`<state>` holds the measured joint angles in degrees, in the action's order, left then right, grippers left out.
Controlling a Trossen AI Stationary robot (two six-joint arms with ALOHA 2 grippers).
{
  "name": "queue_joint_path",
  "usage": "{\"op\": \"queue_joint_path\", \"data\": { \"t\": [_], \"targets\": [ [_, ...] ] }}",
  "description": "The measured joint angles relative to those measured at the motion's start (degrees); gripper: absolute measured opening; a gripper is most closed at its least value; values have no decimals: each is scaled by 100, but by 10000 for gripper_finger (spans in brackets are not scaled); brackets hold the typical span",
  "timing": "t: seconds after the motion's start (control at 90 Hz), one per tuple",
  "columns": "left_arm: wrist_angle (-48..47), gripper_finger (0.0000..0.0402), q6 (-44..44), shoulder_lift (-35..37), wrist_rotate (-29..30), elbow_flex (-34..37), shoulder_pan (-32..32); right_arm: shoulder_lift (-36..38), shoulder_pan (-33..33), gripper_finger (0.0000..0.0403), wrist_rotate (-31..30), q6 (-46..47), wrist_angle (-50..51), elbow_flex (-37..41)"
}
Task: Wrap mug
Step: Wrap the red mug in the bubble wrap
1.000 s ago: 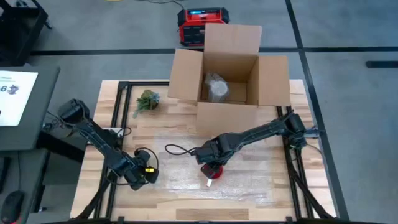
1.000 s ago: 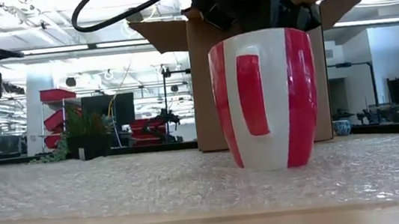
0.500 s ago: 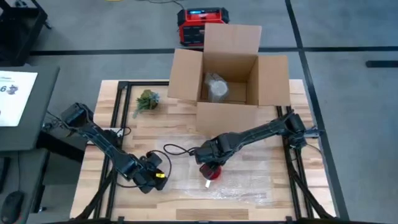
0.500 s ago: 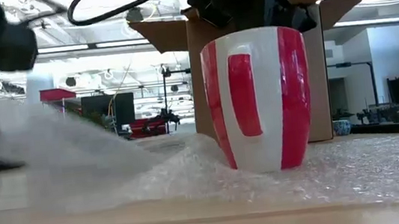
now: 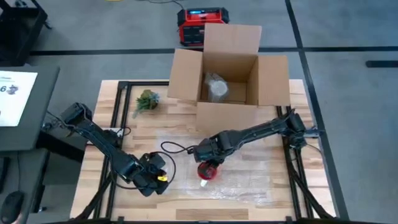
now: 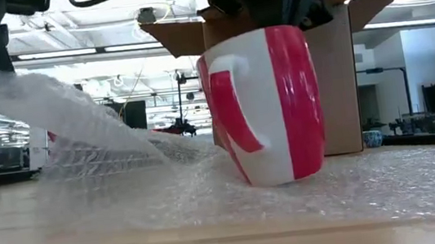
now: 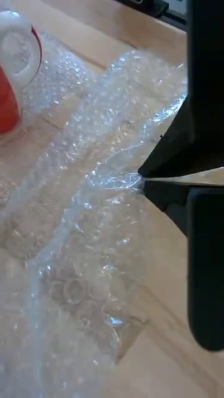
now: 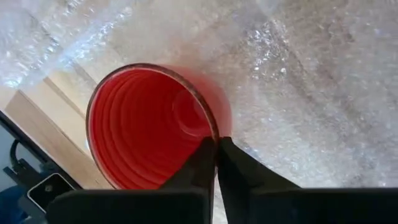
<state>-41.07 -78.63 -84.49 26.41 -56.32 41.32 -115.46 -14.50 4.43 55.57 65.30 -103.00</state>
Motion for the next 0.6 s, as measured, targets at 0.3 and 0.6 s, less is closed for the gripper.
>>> {"op": "queue_joint_path", "data": {
  "t": [0.3, 0.6],
  "targets": [
    [-19, 0, 2, 2, 10, -30, 2, 0, -83, 27, -1, -320, 29, -1],
    [-15, 0, 2, 4, 22, -30, 2, -11, -156, 114, -1, -312, -223, 430]
  ]
}}
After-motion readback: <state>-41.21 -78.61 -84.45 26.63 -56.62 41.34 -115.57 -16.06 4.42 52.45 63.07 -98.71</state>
